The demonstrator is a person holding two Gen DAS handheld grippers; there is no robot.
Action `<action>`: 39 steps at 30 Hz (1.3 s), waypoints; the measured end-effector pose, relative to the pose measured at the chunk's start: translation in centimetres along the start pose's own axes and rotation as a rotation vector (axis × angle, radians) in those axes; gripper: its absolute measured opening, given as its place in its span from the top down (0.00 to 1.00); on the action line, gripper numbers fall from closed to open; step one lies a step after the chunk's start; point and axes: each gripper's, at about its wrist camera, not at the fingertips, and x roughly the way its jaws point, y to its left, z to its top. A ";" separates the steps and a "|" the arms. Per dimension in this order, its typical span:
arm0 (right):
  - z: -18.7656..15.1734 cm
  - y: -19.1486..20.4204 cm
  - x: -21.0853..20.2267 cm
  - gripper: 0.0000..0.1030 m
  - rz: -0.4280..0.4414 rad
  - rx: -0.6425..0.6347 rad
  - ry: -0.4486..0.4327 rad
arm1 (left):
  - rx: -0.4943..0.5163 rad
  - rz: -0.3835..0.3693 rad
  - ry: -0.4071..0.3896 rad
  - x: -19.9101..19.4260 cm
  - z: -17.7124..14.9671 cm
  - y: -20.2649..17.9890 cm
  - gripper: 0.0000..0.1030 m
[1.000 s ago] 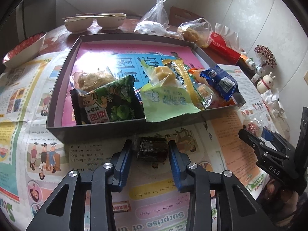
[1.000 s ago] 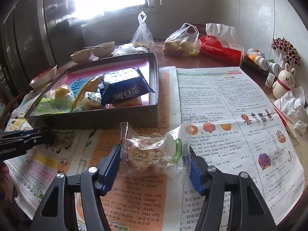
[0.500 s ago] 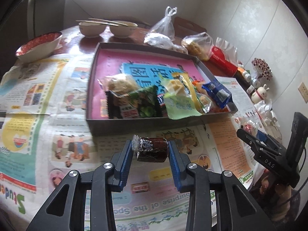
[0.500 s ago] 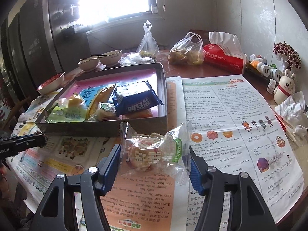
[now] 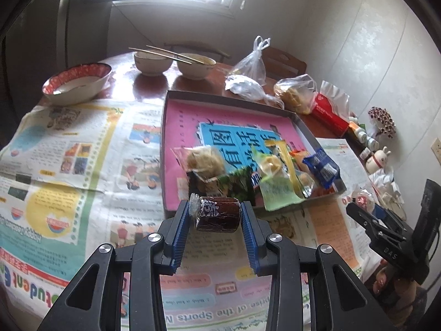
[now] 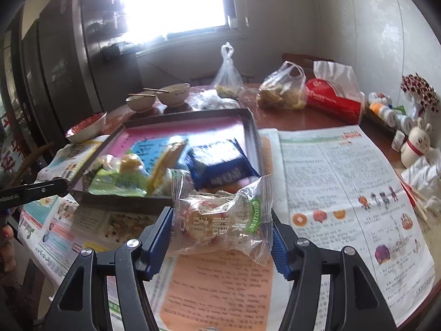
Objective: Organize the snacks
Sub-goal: 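Carry the dark brown snack with the left tool over the box while the right tool carries the pastry bag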
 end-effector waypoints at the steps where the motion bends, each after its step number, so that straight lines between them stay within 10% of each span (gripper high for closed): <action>1: 0.3 0.3 0.1 0.38 0.005 -0.006 -0.003 | -0.002 0.004 -0.002 0.1 0.2 0.1 0.63; 39: 4.0 3.1 4.7 0.38 0.042 -0.053 0.007 | 0.028 0.048 0.030 4.8 2.5 0.0 0.63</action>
